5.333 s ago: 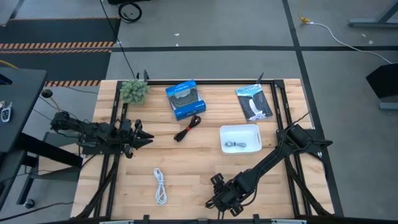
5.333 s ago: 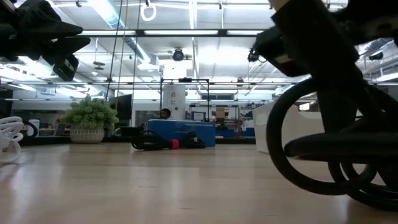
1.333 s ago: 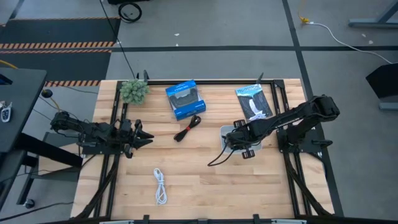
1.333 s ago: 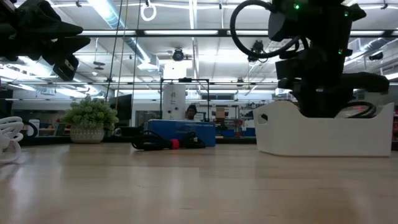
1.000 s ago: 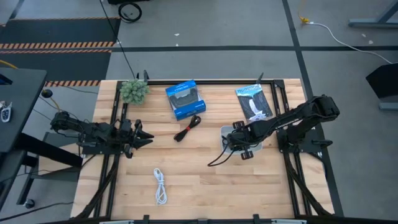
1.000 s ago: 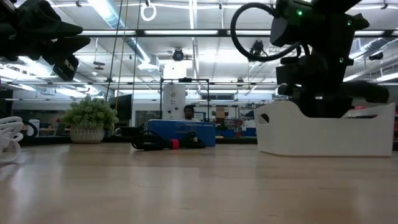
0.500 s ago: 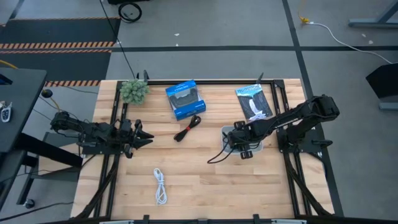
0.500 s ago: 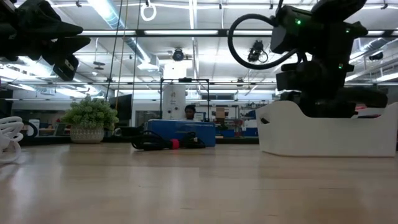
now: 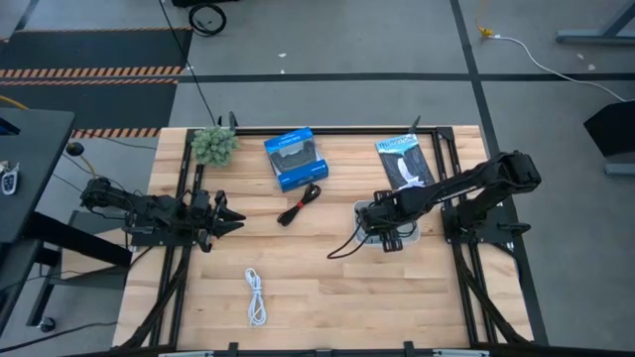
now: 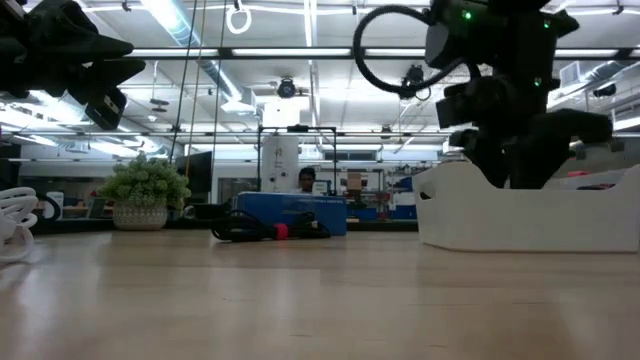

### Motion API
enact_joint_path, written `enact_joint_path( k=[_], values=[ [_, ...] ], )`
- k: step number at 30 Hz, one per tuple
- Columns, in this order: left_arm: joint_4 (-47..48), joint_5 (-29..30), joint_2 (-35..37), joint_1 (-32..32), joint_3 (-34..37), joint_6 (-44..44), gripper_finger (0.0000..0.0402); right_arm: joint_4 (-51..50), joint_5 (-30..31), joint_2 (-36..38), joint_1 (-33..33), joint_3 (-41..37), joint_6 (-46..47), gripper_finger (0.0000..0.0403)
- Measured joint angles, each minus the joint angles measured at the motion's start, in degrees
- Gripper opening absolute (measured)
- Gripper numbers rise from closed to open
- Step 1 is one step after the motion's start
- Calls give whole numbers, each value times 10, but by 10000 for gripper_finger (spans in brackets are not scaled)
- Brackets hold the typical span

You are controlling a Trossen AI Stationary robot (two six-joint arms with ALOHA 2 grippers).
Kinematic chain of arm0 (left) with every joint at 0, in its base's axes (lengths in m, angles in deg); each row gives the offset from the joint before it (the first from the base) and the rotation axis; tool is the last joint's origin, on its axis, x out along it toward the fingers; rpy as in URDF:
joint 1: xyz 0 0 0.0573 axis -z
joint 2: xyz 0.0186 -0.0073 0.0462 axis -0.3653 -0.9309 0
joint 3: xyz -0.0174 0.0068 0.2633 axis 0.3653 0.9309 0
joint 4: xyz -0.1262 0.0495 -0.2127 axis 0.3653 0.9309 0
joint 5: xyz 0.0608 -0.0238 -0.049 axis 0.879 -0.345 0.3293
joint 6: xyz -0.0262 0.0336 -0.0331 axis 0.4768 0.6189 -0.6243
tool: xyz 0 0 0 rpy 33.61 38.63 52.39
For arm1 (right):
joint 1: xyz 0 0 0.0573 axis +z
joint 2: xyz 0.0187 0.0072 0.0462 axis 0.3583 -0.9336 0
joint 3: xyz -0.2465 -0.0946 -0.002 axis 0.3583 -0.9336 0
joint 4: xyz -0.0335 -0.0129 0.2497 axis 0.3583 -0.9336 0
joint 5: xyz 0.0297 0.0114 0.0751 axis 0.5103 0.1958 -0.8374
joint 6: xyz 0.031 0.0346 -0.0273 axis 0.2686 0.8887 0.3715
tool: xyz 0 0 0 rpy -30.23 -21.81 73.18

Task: Pick and place USB-C Cables
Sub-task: Put the bottom black USB cable into the white bin, then put the black USB cable into the white bin

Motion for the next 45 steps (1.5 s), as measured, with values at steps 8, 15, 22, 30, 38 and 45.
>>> enact_joint_path(
  k=[8, 15, 22, 30, 38, 45],
  values=[
    [0, 0, 0, 0, 0, 0, 107, -77, 4, 0, 2, 68, 11, 287],
    [0, 0, 0, 0, 0, 0, 107, -105, 5, 0, 2, 149, 8, 301],
    [0, 0, 0, 0, 0, 0, 107, -97, 3, -2, 4, 215, -6, 278],
    [0, 0, 0, 0, 0, 0, 107, -14, 19, -2, 13, 226, -46, 260],
    [0, 0, 0, 0, 0, 0, 107, 263, 48, -2, 13, 227, -128, 259],
    [0, 0, 0, 0, 0, 0, 107, 321, 58, 27, 14, 227, -165, 259]
  ],
)
